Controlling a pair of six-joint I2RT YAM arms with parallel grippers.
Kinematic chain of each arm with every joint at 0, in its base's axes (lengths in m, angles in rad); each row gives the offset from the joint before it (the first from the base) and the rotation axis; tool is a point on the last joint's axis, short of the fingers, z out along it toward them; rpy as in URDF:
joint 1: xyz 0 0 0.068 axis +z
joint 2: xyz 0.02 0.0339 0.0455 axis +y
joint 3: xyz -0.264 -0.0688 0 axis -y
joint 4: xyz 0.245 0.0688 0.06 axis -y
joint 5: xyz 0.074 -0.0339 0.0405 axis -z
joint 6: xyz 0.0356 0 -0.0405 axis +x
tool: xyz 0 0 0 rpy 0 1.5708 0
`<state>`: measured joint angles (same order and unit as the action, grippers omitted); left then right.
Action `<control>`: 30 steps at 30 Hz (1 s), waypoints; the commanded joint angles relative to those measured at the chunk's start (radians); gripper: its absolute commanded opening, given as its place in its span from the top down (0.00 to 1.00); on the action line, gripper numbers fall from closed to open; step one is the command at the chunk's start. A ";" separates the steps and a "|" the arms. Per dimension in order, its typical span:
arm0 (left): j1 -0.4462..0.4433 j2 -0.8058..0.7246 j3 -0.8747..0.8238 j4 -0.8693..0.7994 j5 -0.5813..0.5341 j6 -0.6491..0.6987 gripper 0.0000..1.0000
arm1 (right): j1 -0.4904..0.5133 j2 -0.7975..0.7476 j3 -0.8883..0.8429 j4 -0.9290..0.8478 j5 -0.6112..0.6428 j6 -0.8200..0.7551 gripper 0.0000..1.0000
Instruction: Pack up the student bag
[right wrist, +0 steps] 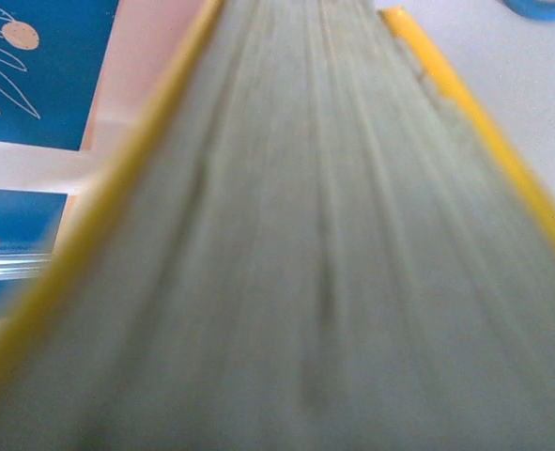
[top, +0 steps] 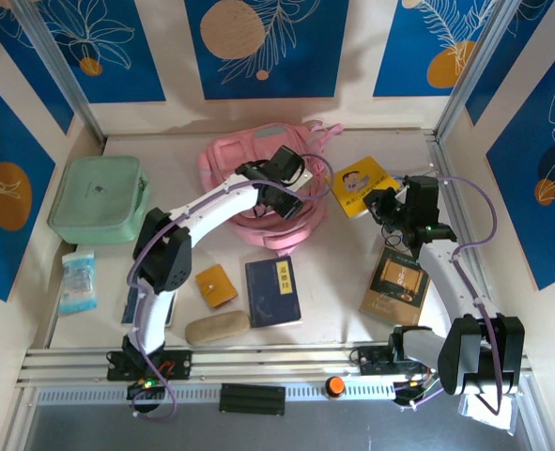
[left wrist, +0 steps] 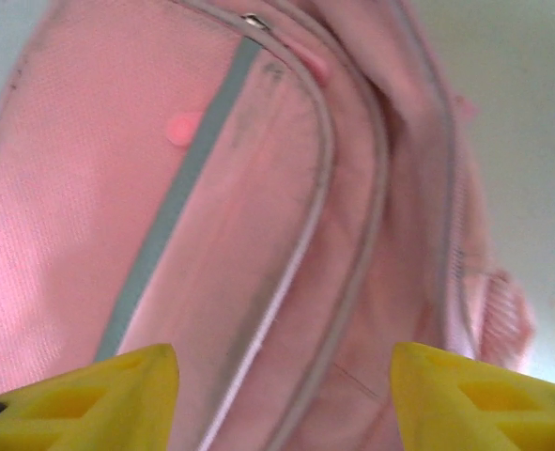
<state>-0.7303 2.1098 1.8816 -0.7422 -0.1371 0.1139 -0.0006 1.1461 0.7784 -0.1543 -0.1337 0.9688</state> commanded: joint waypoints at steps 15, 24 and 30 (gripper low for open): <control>0.023 0.246 0.260 -0.168 -0.237 0.018 0.70 | -0.009 -0.063 0.000 0.005 0.015 -0.023 1.00; 0.037 0.119 0.269 -0.142 -0.206 -0.047 1.00 | -0.028 -0.086 0.001 -0.021 0.025 -0.039 1.00; 0.045 0.010 0.265 -0.073 -0.261 -0.073 1.00 | -0.029 -0.115 -0.031 0.025 -0.002 -0.057 1.00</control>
<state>-0.7033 2.2494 2.1197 -0.8696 -0.3340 0.0853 -0.0265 1.0714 0.7650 -0.2024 -0.1085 0.9447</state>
